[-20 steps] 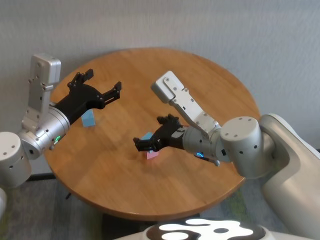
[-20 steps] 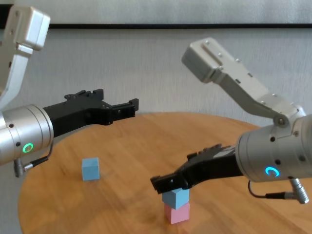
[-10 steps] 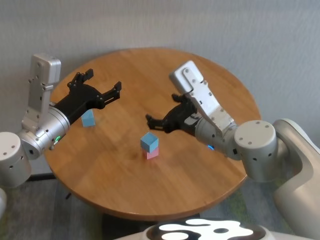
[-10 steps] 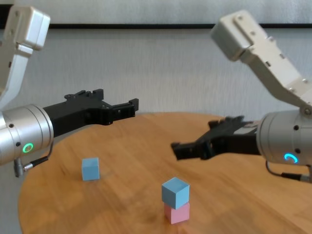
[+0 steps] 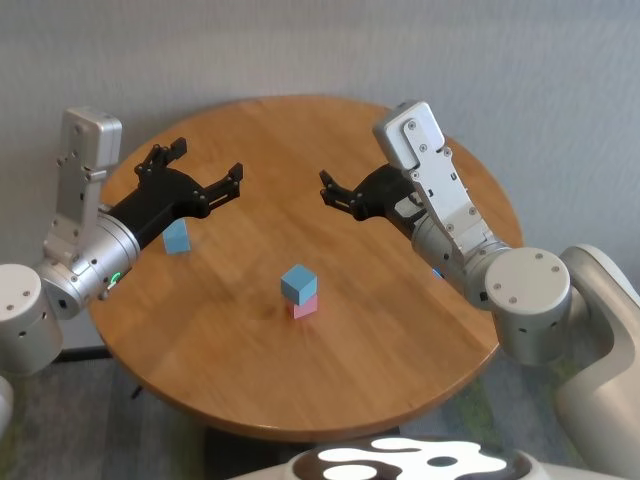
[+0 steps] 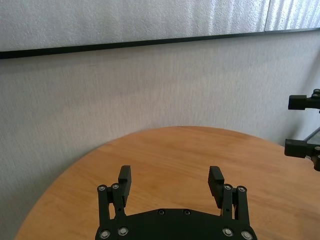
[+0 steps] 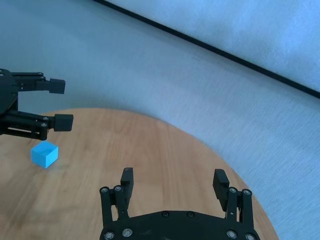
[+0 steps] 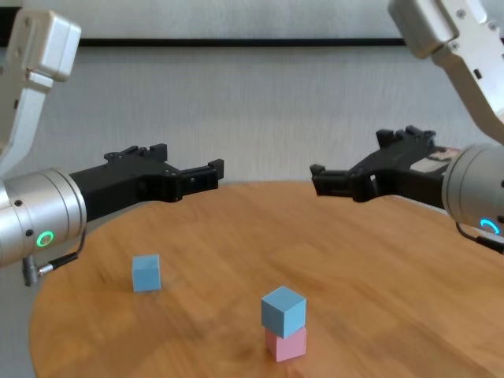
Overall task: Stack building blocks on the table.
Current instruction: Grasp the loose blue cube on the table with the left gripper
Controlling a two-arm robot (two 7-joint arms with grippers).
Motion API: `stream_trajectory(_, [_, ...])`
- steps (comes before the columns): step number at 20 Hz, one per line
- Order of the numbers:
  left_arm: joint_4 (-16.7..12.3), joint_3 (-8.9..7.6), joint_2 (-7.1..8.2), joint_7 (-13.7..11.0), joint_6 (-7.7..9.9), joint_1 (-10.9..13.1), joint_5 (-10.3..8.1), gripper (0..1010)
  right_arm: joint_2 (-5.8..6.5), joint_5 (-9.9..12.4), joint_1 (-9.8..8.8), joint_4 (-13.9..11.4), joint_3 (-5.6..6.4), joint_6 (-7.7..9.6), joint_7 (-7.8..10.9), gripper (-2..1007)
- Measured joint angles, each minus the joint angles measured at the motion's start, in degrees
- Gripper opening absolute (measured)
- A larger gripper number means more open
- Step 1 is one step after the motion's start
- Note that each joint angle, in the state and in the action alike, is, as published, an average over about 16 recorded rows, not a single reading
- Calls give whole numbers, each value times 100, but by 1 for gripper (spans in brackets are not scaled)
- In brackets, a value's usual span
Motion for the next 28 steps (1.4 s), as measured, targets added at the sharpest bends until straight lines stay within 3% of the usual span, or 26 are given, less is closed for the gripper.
stream_trajectory(5, [0,0,0,0,0,0,0,1000,-101,-124,-32,70,121,-273,-177,1005])
stream_trajectory(12, [0,0,0,0,0,0,0,1000,-207,-178,18,279,202,-490,-150,1005])
stream_trajectory(21, [0,0,0,0,0,0,0,1000,-238,-153,107,476,204,-601,-2,1005])
stream_trajectory(28, [0,-1,-1,2,0,0,0,1000,-232,-146,106,467,196,-577,-26,1005])
